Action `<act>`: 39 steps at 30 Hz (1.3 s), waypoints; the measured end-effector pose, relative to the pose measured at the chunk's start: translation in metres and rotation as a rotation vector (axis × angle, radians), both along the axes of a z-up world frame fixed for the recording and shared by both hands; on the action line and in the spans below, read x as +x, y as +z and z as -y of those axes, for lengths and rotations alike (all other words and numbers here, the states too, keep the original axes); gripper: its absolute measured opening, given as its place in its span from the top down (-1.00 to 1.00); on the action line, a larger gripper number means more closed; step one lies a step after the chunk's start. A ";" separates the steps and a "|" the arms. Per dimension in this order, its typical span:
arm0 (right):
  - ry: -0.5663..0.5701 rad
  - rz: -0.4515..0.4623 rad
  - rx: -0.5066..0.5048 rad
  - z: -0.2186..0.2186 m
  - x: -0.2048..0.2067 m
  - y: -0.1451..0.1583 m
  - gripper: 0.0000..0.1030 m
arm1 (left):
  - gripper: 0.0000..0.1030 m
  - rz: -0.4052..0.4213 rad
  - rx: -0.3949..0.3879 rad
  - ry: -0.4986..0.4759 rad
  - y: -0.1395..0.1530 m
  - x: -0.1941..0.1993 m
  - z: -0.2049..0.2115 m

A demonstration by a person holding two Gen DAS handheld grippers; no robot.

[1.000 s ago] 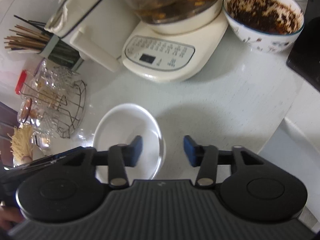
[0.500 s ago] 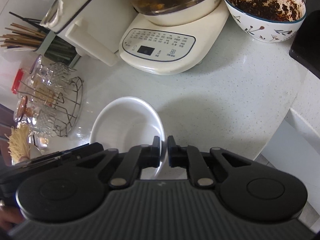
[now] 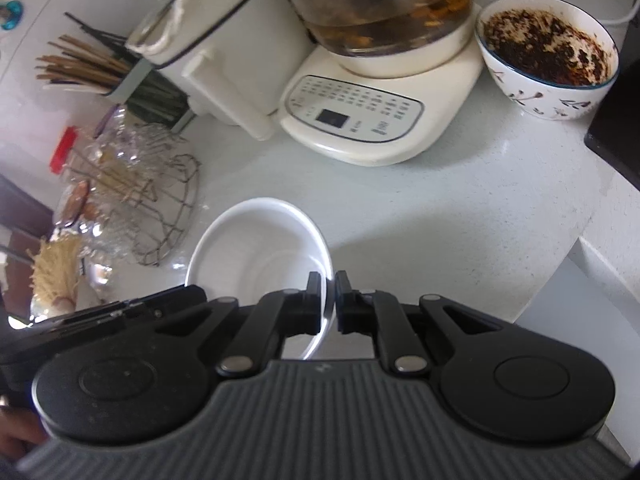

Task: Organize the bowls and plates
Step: 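Lift the white ceramic bowl by its rim with both grippers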

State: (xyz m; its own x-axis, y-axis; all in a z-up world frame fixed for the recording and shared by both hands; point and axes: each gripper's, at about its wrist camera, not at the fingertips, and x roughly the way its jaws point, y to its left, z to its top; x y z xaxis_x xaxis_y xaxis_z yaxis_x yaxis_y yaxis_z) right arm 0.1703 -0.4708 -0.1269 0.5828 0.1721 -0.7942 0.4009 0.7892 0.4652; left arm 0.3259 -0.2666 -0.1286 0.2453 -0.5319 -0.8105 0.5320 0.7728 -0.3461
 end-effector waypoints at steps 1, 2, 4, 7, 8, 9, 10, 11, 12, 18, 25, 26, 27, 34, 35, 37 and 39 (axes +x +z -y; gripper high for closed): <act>0.007 0.003 -0.001 -0.002 -0.001 0.003 0.82 | 0.81 -0.001 -0.006 0.009 0.004 -0.002 -0.004; 0.014 0.005 -0.004 -0.005 -0.001 0.007 0.82 | 0.81 -0.002 -0.011 0.018 0.007 -0.004 -0.007; 0.035 0.011 -0.007 -0.010 -0.002 0.014 0.82 | 0.81 0.009 -0.014 0.035 0.015 -0.008 -0.014; 0.061 0.029 -0.012 -0.016 -0.004 0.025 0.82 | 0.81 0.017 -0.054 0.076 0.030 -0.016 -0.027; 0.069 0.041 -0.018 -0.019 -0.005 0.030 0.82 | 0.81 0.023 -0.065 0.084 0.034 -0.018 -0.032; 0.077 0.056 -0.019 -0.021 -0.006 0.034 0.82 | 0.81 0.029 -0.072 0.093 0.039 -0.019 -0.036; 0.079 0.068 -0.012 -0.023 -0.007 0.037 0.82 | 0.81 0.035 -0.080 0.103 0.044 -0.021 -0.040; 0.078 0.078 -0.008 -0.025 -0.008 0.040 0.82 | 0.81 0.041 -0.087 0.108 0.048 -0.023 -0.044; 0.079 0.087 -0.009 -0.028 -0.009 0.044 0.82 | 0.81 0.050 -0.090 0.109 0.053 -0.025 -0.046; 0.098 0.118 -0.014 -0.044 -0.013 0.059 0.82 | 0.81 0.093 -0.089 0.117 0.078 -0.032 -0.061; 0.121 0.148 -0.024 -0.058 -0.013 0.074 0.82 | 0.81 0.118 -0.088 0.133 0.094 -0.038 -0.080; 0.124 0.152 -0.026 -0.061 -0.012 0.076 0.82 | 0.81 0.122 -0.088 0.134 0.095 -0.039 -0.083; 0.127 0.155 -0.025 -0.064 -0.011 0.078 0.82 | 0.81 0.125 -0.087 0.137 0.096 -0.040 -0.086; 0.163 0.159 -0.030 -0.086 -0.008 0.084 0.82 | 0.81 0.136 -0.084 0.166 0.102 -0.047 -0.112; 0.168 0.158 -0.031 -0.089 -0.008 0.084 0.82 | 0.81 0.136 -0.084 0.170 0.102 -0.048 -0.116; 0.177 0.154 -0.029 -0.096 -0.007 0.084 0.82 | 0.81 0.136 -0.084 0.177 0.102 -0.050 -0.125; 0.185 0.150 -0.032 -0.103 -0.007 0.083 0.82 | 0.81 0.130 -0.084 0.186 0.101 -0.051 -0.132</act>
State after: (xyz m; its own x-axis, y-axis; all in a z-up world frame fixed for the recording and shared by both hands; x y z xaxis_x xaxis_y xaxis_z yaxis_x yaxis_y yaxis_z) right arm 0.1636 -0.3677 -0.0436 0.6559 0.2629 -0.7076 0.1763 0.8581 0.4823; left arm 0.2746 -0.1345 -0.0277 0.4443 -0.5320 -0.7208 0.4278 0.8329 -0.3511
